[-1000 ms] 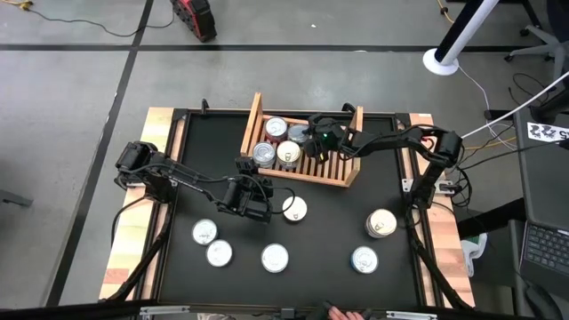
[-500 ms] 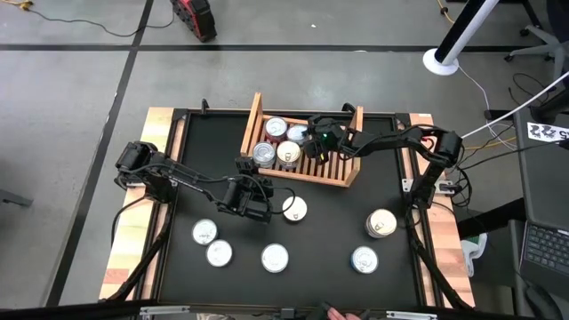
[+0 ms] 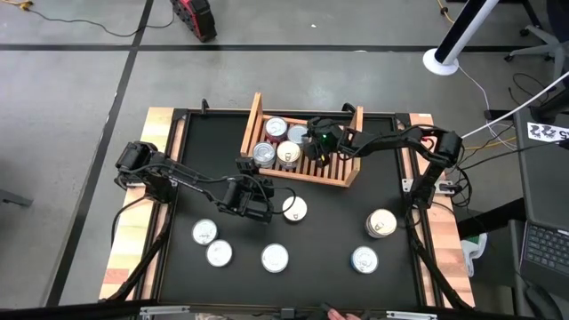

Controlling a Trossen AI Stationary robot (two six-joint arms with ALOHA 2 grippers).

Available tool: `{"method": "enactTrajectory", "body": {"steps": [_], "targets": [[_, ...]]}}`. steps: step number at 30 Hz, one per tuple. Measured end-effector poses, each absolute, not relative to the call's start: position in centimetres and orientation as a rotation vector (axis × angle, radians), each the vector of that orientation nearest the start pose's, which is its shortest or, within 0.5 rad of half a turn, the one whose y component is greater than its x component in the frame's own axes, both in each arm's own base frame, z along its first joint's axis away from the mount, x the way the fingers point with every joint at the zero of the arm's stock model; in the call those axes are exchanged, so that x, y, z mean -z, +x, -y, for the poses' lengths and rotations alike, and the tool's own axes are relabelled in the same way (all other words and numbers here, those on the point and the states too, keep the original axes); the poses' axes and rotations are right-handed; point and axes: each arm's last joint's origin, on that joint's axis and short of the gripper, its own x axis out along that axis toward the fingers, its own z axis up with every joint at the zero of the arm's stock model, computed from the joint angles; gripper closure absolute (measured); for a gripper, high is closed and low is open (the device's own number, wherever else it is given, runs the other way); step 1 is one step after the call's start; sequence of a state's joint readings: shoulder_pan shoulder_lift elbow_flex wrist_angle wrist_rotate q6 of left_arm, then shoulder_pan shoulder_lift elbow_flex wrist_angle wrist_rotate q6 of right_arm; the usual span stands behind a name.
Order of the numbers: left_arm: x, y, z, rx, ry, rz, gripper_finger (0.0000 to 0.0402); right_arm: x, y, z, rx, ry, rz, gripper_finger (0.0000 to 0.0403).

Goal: Stack canned seafood by type on shelf
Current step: Stack the green tuna can on top of the other green tuna can on the shelf, then stack the blue tuna can on top of the other blue tuna can on the shelf

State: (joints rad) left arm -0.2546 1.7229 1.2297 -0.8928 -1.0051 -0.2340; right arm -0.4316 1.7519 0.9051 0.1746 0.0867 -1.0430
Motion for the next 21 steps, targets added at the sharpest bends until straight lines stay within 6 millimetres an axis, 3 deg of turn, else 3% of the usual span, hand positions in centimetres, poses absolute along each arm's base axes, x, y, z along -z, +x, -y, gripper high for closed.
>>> {"method": "enactTrajectory", "body": {"steps": [13,21], "targets": [[-22.0,31.7,5.7,-0.742,0.625,-1.034,0.0202,-18.7,29.8,13.9,0.122,-0.875,-0.956,0.0178],[-22.0,31.7,5.7,-0.742,0.624,-1.033,0.0202,-21.5,30.2,9.3,0.115,-0.972,-0.884,0.0178]]}}
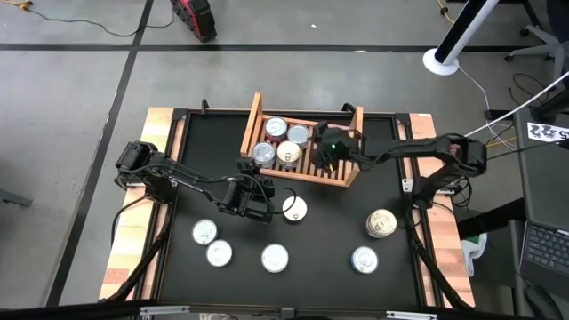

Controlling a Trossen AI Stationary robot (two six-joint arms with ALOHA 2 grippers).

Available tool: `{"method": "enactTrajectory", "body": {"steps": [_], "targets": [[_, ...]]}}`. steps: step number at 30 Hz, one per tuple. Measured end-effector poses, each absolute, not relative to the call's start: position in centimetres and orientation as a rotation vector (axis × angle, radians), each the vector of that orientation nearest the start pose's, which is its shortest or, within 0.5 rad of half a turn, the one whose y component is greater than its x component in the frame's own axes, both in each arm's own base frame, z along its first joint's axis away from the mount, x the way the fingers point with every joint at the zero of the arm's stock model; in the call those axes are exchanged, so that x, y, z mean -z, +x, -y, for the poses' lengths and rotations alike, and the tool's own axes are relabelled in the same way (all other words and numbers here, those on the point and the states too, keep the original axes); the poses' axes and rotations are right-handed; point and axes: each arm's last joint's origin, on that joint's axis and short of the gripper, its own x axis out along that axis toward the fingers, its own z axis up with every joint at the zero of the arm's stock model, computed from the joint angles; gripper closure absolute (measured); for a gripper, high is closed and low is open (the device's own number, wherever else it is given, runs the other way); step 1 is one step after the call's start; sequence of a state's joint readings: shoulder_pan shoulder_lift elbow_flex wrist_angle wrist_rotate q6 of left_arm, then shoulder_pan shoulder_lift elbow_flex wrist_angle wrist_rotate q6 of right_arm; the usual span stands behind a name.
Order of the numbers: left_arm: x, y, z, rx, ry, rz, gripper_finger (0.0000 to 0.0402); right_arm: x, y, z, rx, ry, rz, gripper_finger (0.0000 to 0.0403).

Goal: Stack canned seafood by type on shelf
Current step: Stack the blue tuna can on top of the other blue tuna can on the shelf

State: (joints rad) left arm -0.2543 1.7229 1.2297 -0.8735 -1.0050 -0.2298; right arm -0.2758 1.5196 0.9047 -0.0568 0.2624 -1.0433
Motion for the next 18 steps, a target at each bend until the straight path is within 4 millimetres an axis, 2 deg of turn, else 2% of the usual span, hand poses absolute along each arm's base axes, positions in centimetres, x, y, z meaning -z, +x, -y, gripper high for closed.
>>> {"method": "enactTrajectory", "body": {"steps": [7,11,18], "targets": [[-22.0,32.4,6.0,-0.681,0.535,-1.004,0.0202,-23.0,30.8,3.3,0.095,-1.092,-0.810,0.0178],[-22.0,33.4,6.6,-0.479,0.488,-1.003,0.0202,-23.0,30.8,0.1,0.121,-1.123,-0.800,0.0178],[-22.4,35.1,7.8,-0.118,0.448,-0.909,0.0203,-22.3,30.0,-4.5,-0.001,-0.939,-0.767,0.0178]]}}
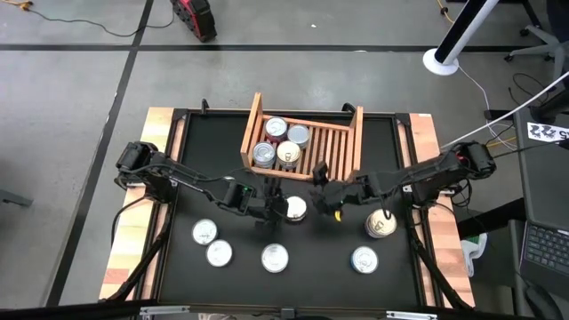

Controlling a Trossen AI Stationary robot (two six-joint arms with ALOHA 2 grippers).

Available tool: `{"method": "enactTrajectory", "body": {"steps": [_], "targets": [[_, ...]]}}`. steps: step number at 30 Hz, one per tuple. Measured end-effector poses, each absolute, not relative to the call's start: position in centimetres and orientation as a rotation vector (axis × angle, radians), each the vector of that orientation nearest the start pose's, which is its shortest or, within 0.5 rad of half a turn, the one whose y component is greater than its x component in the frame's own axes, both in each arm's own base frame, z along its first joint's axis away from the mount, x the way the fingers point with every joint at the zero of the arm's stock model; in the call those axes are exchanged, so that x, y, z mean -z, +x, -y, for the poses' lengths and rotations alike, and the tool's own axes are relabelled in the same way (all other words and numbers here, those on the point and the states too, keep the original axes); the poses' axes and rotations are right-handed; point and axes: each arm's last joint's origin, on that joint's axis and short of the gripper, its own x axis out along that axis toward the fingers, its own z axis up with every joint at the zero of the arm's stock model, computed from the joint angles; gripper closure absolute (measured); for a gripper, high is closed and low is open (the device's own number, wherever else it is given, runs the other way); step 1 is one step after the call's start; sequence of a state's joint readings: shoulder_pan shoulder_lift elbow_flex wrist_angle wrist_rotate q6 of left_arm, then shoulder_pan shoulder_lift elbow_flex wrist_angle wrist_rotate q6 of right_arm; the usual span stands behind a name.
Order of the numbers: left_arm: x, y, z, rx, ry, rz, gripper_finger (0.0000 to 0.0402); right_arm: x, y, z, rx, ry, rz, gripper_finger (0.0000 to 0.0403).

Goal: Stack canned seafood by type on shelf
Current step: Stack the blue tuna can on top of the other blue tuna can on the shelf

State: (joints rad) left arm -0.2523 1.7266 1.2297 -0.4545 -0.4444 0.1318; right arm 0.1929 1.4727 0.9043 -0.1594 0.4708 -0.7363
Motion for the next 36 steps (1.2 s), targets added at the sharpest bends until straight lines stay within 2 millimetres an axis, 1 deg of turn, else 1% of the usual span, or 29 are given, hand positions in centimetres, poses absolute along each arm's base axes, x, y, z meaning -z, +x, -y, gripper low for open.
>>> {"method": "enactTrajectory", "body": {"steps": [4,8,11,14,18,21,25,31,36], "targets": [[-21.7,36.1,8.2,-0.062,0.431,-0.865,0.0203,-21.7,29.3,-6.3,-0.163,-0.811,-0.766,0.0178],[-20.1,36.7,8.4,0.001,0.467,-0.903,0.0203,-21.5,28.9,-7.6,-0.283,-0.708,-0.759,0.0178],[-18.6,37.0,8.7,0.081,0.545,-0.945,0.0203,-21.2,28.9,-8.2,-0.313,-0.665,-0.763,0.0178],[-17.5,37.3,8.8,0.118,0.609,-0.963,0.0203,-20.5,29.1,-8.4,-0.323,-0.666,-0.782,0.0178],[-16.0,37.5,8.8,0.136,0.637,-1.008,0.0203,-19.2,29.6,-8.5,-0.332,-0.672,-0.825,0.0178],[-15.3,37.6,8.8,0.144,0.656,-1.026,0.0208,-18.4,29.8,-8.5,-0.338,-0.677,-0.850,0.0178],[-14.8,37.8,8.9,0.134,0.694,-1.032,0.0241,-17.6,30.1,-8.6,-0.344,-0.682,-0.876,0.0178],[-14.9,37.9,8.6,0.071,0.743,-1.030,0.0320,-16.8,30.3,-8.7,-0.348,-0.685,-0.896,0.0178],[-15.0,38.1,8.4,0.053,0.747,-1.009,0.0382,-16.1,30.5,-8.7,-0.351,-0.688,-0.913,0.0178]]}}
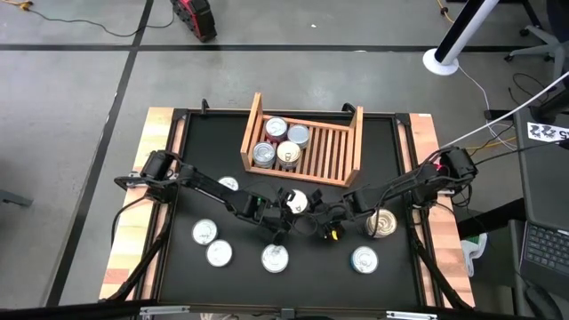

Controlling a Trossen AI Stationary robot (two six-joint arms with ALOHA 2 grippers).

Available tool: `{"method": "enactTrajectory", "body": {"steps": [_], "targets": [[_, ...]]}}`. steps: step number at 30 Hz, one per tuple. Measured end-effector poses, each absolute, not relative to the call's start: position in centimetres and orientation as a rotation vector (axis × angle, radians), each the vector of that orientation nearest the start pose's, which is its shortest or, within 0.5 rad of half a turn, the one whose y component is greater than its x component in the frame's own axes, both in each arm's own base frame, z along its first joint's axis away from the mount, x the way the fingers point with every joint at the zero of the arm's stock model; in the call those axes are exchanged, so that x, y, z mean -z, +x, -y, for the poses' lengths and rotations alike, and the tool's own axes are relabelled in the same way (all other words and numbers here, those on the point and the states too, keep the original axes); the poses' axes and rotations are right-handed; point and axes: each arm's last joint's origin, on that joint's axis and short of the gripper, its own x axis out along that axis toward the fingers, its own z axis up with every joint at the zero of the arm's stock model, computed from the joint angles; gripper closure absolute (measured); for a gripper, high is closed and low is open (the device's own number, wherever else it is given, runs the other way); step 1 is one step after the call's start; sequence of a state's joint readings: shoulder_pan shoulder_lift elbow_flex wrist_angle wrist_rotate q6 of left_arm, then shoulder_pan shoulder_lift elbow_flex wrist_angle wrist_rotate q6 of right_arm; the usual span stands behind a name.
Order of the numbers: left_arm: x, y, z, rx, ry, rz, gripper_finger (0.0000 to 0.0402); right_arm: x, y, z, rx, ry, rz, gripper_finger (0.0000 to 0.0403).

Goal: Stack canned seafood by type on shelf
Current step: Stack the blue tuna can on top of the other blue tuna can on the shelf

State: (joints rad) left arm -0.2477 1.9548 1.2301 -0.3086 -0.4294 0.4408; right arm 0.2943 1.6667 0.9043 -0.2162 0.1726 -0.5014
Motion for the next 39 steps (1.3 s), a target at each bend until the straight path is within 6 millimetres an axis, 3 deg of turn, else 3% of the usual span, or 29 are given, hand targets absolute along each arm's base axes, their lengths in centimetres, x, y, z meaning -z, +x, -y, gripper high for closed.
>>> {"method": "enactTrajectory", "body": {"steps": [13,39], "targets": [[-15.1,38.3,8.0,0.025,0.714,-0.999,0.0398,-16.0,31.1,-8.4,-0.179,-0.769,-0.903,0.0178],[-16.8,39.2,7.1,-0.113,0.422,-0.935,0.0401,-16.4,31.5,-8.2,-0.036,-0.762,-0.862,0.0178]]}}
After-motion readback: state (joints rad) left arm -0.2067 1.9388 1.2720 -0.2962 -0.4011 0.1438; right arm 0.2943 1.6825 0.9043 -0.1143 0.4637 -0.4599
